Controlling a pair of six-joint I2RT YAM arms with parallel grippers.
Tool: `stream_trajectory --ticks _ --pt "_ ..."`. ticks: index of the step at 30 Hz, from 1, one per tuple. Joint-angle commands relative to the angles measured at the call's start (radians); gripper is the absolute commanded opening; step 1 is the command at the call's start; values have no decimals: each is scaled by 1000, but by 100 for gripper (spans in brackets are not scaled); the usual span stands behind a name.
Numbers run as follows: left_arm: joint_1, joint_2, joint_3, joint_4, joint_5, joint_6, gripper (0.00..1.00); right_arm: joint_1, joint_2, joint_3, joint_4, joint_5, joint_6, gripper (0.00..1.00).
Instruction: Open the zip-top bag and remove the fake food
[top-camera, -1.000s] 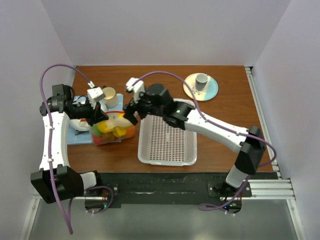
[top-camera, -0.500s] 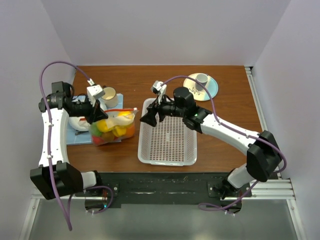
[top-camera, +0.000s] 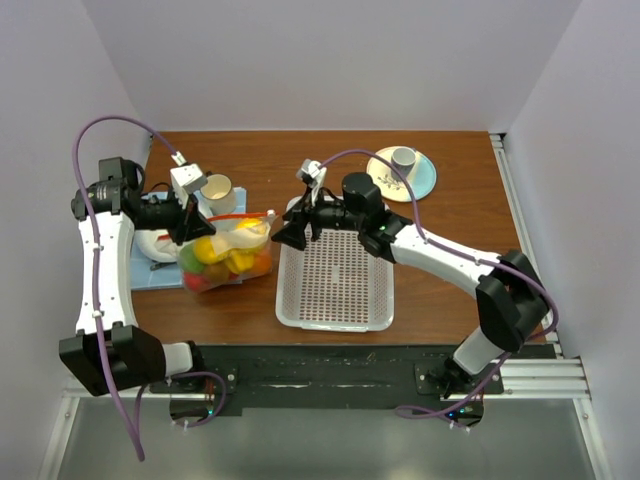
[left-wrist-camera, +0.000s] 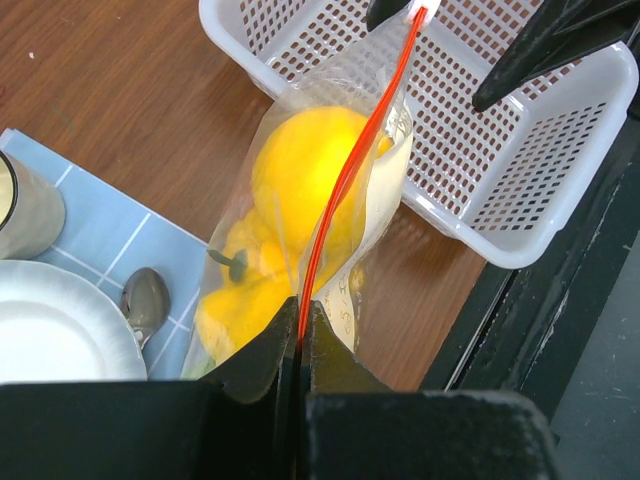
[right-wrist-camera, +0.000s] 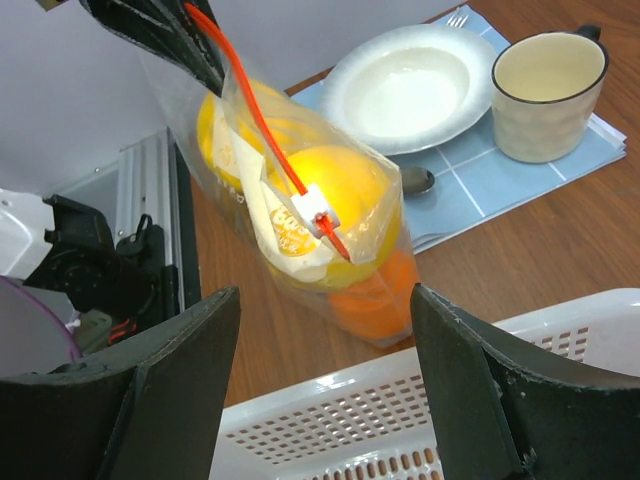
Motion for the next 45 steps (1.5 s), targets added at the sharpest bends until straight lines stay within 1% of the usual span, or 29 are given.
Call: stream_trajectory --ticks 1,13,16,19,20,22,23,24,26,27,28,29,30,31,34,36,39,40,42,44,45 --pt "1 -31 44 -11 51 3 0 -5 23 46 115 -14 34 73" --pt "-28 -34 73 -11 60 -36 0 -14 109 56 298 -36 169 72" --pt "-39 -36 77 -11 61 -42 0 -17 124 55 342 -43 205 67" --pt "-45 -37 72 -11 60 -43 0 -23 139 56 382 -68 241 52" --pt "-45 -41 66 -11 58 -43 0 -26 139 55 385 -73 252 41" --pt "-47 -42 52 -11 57 -37 0 -26 136 47 394 -82 258 31" --pt "-45 -41 46 -11 57 -31 0 -30 135 43 400 -88 263 25" --pt "-45 -41 38 -11 55 -27 0 -31 130 35 407 -91 266 22" --pt "-45 -37 17 -4 52 -20 8 -31 120 29 407 -96 271 17" --pt "-45 -36 11 2 51 -22 15 -31 116 24 407 -96 272 17" --pt "-45 -33 -2 10 52 -27 31 -31 112 21 405 -97 274 16" --pt "-45 -33 -5 33 54 -43 40 -31 109 20 404 -100 278 16" --pt "-45 -33 -6 45 58 -53 48 -30 109 18 407 -105 281 16" --pt "-45 -33 -2 58 70 -62 62 -31 110 18 411 -112 287 16" --pt "-56 -31 21 125 110 -125 75 -30 126 15 451 -146 335 16" --pt "-71 -28 30 174 135 -177 78 -25 135 9 463 -151 361 17" --pt "-123 -18 24 242 164 -252 79 -19 144 20 454 -140 361 17" --pt "-157 -16 14 260 175 -272 79 -16 149 27 433 -134 358 17" --pt "-200 -21 4 332 170 -344 80 -5 158 52 410 -128 347 17" --pt "-261 -36 -9 433 140 -439 79 6 165 69 376 -116 335 16" --pt "-281 -39 -12 458 126 -464 79 9 178 82 371 -114 333 16"
